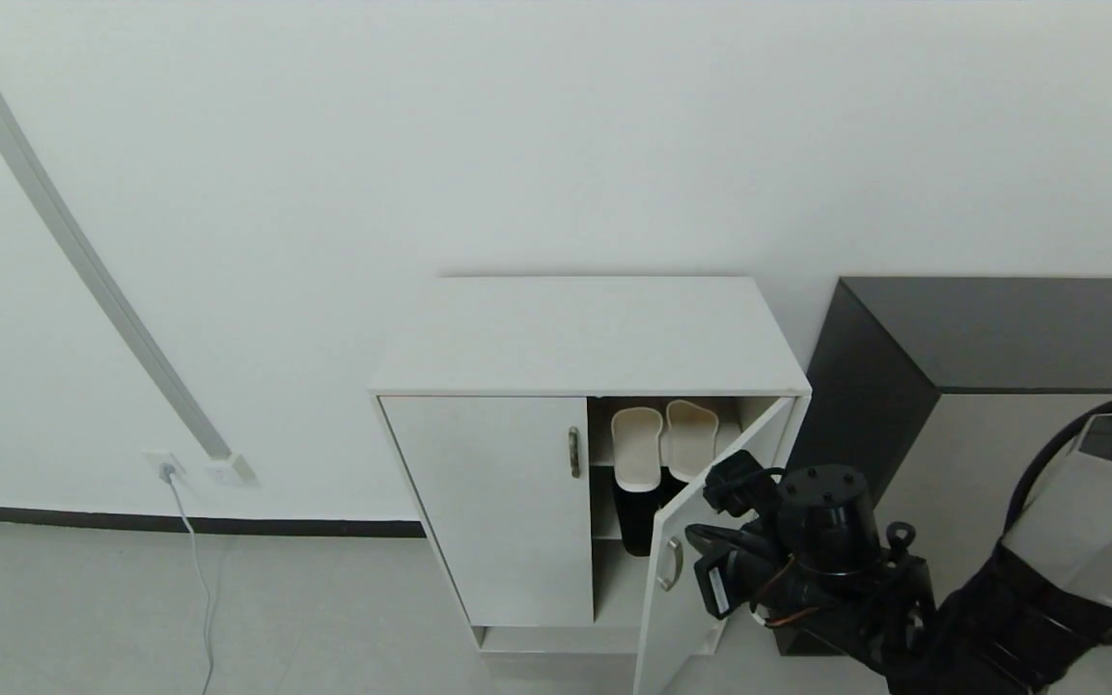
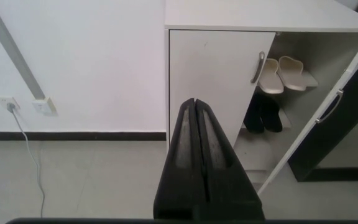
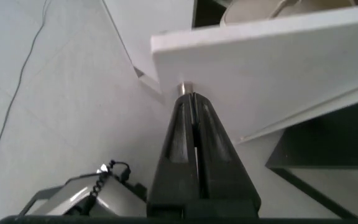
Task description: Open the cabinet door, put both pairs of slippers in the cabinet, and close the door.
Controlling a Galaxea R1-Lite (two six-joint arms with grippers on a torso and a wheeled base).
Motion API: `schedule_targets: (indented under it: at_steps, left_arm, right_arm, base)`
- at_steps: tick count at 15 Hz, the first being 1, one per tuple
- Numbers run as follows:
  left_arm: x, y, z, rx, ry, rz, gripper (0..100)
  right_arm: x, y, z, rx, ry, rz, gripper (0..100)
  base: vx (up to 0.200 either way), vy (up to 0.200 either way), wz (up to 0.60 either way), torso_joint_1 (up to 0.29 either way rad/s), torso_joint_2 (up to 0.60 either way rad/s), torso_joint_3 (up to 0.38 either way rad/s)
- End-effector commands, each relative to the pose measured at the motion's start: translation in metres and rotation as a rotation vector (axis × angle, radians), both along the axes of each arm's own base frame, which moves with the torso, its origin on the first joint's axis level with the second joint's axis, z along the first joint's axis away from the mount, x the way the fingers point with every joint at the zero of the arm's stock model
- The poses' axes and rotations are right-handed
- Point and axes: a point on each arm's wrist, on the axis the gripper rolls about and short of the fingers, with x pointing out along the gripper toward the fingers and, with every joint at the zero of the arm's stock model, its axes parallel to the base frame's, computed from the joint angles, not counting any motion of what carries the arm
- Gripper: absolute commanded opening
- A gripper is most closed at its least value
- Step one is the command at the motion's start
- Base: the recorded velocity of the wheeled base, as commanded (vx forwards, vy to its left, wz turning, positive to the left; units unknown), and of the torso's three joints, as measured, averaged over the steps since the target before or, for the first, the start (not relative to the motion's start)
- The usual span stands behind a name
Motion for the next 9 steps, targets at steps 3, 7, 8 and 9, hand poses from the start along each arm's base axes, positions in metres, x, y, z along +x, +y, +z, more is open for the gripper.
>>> schedule_targets:
  at_steps: [3,7,8,9]
  left_arm:
    - [0.000,0.000,0.000,0.001,0.001,0.000,0]
    - [0.000,0.000,0.000,-0.001,0.001,0.000,0]
    - [0.000,0.000,0.000,-0.001,0.001,0.000,0]
    - [0.000,0.000,0.000,-0.001,0.001,0.000,0]
  right_arm:
    - [0.023,0.012,-0.016,-0.003,-0.001,-0.017,0]
    - [0.049,0.021,-0.025,0.015,-0.026,-0.041,0]
    - [0.052,0.022,-0.026,0.018,-0.030,-0.044,0]
    - [0.058,0.024,-0.027,0.024,-0.038,-0.049,0]
  base:
    - [0.000,0.000,0.00,0.000,0.00,0.000]
    - [0.000,0.000,0.00,0.000,0.00,0.000]
    - [0.000,0.000,0.00,0.000,0.00,0.000]
    - [0.000,0.000,0.00,0.000,0.00,0.000]
